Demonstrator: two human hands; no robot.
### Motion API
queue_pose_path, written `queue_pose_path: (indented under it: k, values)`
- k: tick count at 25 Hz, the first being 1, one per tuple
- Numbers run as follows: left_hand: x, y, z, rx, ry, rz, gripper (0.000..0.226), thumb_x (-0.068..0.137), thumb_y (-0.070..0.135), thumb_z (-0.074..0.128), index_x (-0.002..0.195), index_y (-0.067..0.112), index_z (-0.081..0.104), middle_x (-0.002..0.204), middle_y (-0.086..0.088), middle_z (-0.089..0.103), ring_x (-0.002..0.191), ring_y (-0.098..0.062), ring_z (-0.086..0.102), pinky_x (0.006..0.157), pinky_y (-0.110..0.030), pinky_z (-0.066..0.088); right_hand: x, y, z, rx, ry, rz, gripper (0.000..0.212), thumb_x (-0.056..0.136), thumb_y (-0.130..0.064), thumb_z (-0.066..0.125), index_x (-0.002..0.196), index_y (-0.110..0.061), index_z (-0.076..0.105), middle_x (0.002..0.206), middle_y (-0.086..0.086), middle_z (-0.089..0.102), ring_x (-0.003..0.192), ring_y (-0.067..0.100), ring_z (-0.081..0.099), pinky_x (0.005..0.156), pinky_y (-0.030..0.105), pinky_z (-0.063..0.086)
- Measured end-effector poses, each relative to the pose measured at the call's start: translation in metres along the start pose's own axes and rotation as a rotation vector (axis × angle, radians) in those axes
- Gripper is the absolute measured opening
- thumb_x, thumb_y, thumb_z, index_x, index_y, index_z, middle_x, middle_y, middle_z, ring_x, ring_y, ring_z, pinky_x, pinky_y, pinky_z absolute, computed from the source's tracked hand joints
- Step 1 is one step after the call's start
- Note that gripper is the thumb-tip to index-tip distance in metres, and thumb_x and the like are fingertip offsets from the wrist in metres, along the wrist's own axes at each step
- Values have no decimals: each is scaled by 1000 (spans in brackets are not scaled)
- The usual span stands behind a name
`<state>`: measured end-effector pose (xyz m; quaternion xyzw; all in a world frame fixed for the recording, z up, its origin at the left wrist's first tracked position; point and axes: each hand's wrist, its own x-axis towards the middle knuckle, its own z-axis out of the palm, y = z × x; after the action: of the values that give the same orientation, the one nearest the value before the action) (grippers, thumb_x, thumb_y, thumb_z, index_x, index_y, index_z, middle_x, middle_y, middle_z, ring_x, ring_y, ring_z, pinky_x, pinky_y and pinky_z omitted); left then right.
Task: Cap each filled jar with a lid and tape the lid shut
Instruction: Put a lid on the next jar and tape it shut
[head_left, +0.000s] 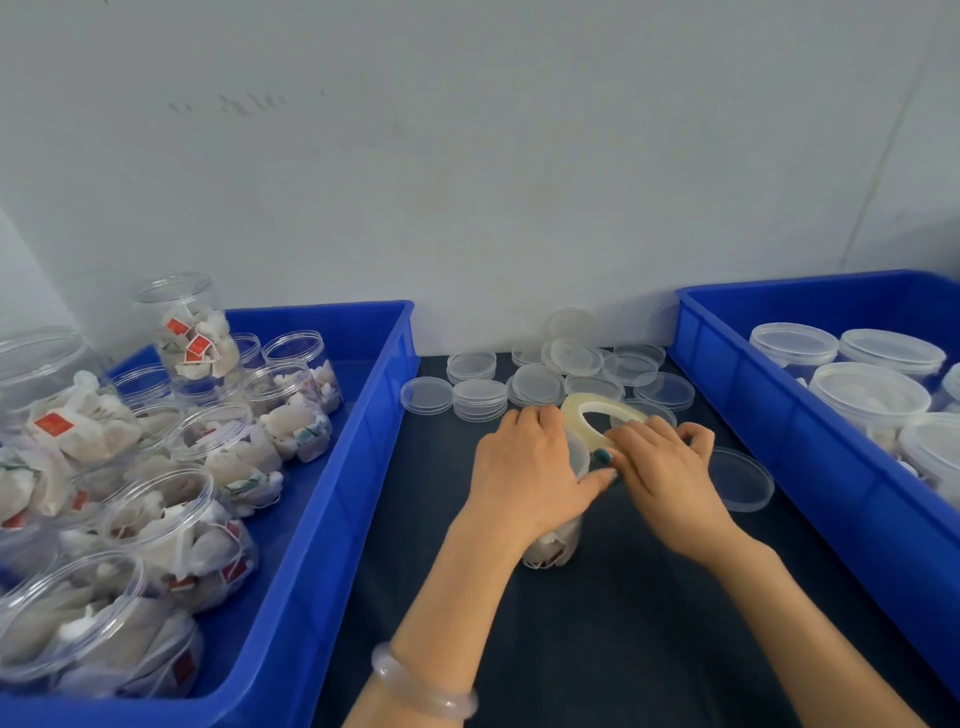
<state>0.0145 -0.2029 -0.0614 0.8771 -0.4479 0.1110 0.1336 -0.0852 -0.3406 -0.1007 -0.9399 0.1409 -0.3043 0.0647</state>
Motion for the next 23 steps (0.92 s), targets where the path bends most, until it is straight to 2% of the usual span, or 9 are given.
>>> queue_pose_path:
  k: [2,6,9,14,20,23]
  values:
    - [1,-2,0,-21,55,31,60,87,65,53,119,15,49,119,-2,58,110,-22,53,76,-35,42,2,-1,1,-16,-13,-5,18,102,-21,44,101,-19,62,89,-8,58,87,18,50,82,37,23]
    - [0,-4,-2,-75,79,34,45,86,54,54,113,18,53,111,1,61,103,-20,55,72,-32,41,5,-15,4,-150,36,65,15,100,-21,45,89,-20,55,82,-7,56,81,20,48,76,36,19]
    - [2,1,-3,-85,107,43,42,83,53,57,107,18,56,105,2,64,99,-20,56,71,-32,42,7,-25,6,-240,35,137,11,93,-19,50,83,-20,49,78,-6,55,80,21,49,74,37,18]
    - [8,-1,-3,-114,95,45,42,82,50,59,110,19,59,109,3,66,104,-20,58,71,-32,41,21,-29,5,-386,14,175,20,81,-9,61,78,-16,43,74,2,56,80,27,51,72,37,15]
    - [12,-7,-6,-143,59,16,43,83,51,58,113,21,59,110,3,65,102,-20,58,70,-31,35,36,-30,10,-440,0,209,14,83,-7,57,76,-13,47,72,5,58,81,29,53,75,40,24]
    - [12,-9,-8,-150,36,4,42,83,52,57,113,21,58,110,4,65,101,-20,58,70,-31,36,40,-31,13,-458,6,228,16,81,-5,60,74,-12,48,69,6,58,78,30,53,73,40,22]
